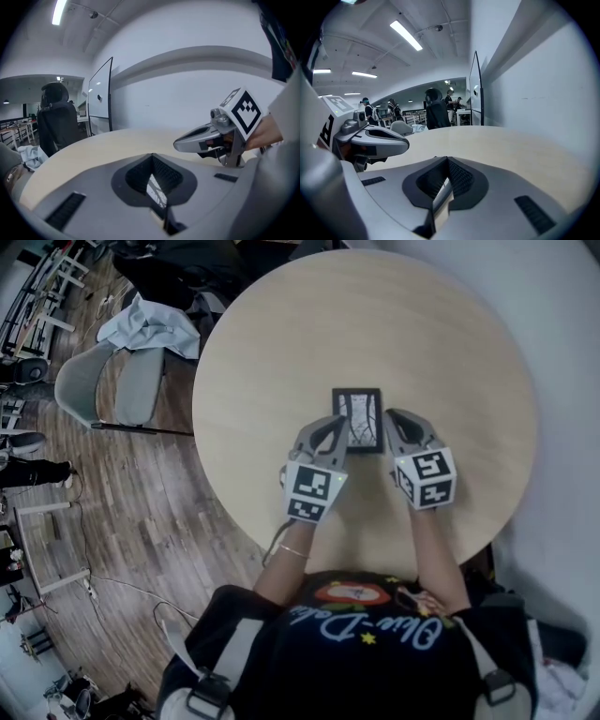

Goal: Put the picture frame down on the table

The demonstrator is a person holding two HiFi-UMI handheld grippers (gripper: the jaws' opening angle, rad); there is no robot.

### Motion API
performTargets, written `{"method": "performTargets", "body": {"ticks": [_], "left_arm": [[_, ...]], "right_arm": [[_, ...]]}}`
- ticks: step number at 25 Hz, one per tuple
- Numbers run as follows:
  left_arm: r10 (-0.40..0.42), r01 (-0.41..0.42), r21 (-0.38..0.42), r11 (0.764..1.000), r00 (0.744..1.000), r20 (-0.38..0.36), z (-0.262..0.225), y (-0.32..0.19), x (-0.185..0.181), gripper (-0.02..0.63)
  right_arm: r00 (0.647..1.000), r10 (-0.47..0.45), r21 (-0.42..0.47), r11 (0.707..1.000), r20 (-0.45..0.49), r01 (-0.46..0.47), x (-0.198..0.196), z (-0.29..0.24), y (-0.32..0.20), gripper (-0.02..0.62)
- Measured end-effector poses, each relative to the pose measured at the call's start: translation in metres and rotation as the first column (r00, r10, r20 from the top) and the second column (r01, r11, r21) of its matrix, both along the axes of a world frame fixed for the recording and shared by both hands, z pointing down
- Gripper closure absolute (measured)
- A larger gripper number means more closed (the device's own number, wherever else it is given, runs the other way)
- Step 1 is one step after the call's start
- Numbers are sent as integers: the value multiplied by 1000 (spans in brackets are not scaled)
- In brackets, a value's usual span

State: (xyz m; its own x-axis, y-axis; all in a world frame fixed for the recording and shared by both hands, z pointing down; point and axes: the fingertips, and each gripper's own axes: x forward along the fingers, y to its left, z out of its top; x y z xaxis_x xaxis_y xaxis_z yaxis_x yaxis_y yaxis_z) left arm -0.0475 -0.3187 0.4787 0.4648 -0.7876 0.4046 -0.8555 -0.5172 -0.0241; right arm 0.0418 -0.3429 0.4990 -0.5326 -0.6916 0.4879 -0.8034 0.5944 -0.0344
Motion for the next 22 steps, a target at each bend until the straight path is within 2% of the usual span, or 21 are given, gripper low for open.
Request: {"method": "performTargets", "body": {"ticks": [7,15,22], "left_arm": [[-2,3,42,999,1000,-15,-33,19,-1,606],[14,-12,105,994,1000,-17,-68,33,3,606],[32,-27,144,989,999,-28,-85,44,17,606]], "right_arm": [[995,13,93,995,95,-22,8,-55,14,597],[979,23,134,990,204,-51,14,-97,33,597],[974,8,195,979,227,-54,24,-124,47,598]]}}
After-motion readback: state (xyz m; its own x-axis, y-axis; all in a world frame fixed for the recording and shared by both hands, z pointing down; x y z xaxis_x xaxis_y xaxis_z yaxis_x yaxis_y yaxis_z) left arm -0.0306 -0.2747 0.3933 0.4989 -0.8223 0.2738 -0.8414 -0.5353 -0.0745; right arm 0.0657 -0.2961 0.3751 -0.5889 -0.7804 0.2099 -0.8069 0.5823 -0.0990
